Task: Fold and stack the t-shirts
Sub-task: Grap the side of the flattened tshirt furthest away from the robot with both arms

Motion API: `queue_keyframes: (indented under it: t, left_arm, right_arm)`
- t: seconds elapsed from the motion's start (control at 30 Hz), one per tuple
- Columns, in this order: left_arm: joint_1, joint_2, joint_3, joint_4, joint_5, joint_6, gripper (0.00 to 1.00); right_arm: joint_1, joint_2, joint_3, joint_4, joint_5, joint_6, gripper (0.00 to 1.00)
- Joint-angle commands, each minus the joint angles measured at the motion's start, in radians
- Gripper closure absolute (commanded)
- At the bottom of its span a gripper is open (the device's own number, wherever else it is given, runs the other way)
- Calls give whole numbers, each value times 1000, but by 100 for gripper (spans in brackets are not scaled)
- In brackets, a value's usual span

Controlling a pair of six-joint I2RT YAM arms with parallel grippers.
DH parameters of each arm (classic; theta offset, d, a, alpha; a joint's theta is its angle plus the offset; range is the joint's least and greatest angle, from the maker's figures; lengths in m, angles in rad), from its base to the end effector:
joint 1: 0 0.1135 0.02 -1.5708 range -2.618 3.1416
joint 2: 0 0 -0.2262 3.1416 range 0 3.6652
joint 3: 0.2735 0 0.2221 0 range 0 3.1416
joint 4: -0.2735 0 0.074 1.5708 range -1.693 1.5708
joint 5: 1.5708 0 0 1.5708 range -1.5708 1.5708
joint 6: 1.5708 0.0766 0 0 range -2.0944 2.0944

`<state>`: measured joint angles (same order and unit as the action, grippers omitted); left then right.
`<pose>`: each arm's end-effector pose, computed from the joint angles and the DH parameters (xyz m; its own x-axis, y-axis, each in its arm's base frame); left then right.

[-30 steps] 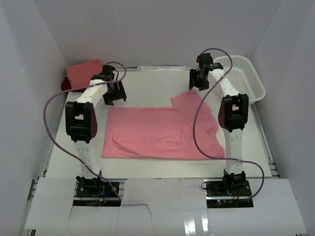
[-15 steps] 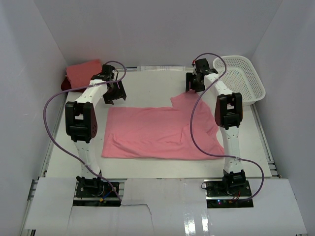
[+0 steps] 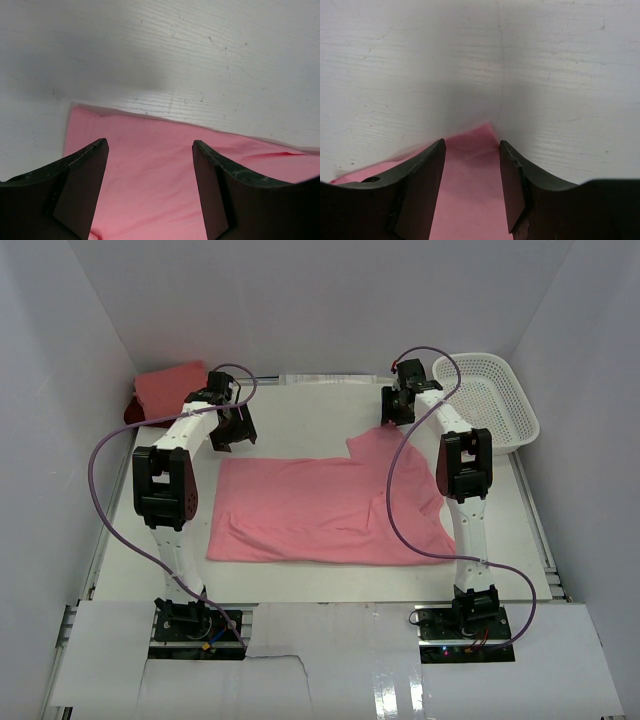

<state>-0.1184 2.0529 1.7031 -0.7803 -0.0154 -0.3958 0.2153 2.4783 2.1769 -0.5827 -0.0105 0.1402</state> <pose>0.4078 -0.0473 0.1608 -0.8717 -0.2845 -0.3990 -0.2433 0.9580 -0.1516 0.5036 0.1110 0.1301 -0.7788 -0.0273 -0.6266 -0.1124 0.9890 0.0966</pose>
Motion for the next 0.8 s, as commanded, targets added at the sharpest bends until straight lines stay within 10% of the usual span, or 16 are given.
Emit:
queue_keyframes:
  t: [0.0, 0.23, 0.53, 0.77]
  left_arm:
    - [3, -60, -5, 15, 0, 11, 21]
    - [3, -79, -30, 15, -6, 11, 21]
    - [5, -42, -52, 16, -29, 8, 21]
    - [5, -42, -74, 16, -89, 9, 25]
  right_arm:
    - [-8, 31, 47, 1, 6, -16, 47]
    - [-8, 31, 34, -31, 53, -36, 49]
    - [-10, 56, 52, -45, 72, -51, 92]
    - [-10, 44, 54, -42, 72, -51, 92]
